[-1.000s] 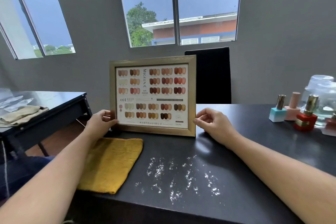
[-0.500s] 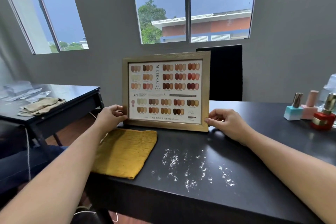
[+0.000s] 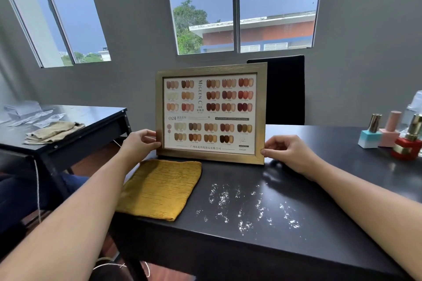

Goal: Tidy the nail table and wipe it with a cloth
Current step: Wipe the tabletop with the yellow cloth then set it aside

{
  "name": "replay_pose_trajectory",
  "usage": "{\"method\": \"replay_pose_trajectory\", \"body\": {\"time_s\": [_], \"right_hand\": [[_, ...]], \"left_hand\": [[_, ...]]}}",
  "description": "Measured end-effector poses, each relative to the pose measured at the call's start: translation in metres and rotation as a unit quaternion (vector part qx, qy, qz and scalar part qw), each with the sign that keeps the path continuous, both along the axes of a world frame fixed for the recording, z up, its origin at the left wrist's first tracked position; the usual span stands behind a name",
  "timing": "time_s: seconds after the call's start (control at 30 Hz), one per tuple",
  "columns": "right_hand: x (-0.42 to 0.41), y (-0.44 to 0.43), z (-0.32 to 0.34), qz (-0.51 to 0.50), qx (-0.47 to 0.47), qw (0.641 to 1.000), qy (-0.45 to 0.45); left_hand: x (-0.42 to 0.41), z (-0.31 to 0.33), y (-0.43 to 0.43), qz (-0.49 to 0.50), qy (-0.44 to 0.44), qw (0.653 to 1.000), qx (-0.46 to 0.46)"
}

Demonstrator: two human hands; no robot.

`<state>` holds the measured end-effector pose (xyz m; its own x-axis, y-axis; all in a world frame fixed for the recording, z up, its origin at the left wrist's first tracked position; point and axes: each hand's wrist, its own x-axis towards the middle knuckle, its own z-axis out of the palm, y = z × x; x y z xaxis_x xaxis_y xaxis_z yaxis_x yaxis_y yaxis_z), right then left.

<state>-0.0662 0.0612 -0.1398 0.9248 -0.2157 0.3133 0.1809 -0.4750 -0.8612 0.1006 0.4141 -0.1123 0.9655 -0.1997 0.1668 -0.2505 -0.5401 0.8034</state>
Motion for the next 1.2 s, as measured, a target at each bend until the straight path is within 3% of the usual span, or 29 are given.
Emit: {"method": "replay_pose_trajectory", "body": {"time_s": [0.33, 1.2], "right_hand": [[0.001, 0.002, 0.002, 0.031, 0.032, 0.999, 0.015], [-0.007, 0.004, 0.005, -0.026, 0.087, 0.996, -0.010]], "left_hand": [[-0.001, 0.001, 0.004, -0.010, -0.002, 1.000, -0.008], [-0.004, -0.009, 0.004, 0.026, -0.027, 0.997, -0.065]]}}
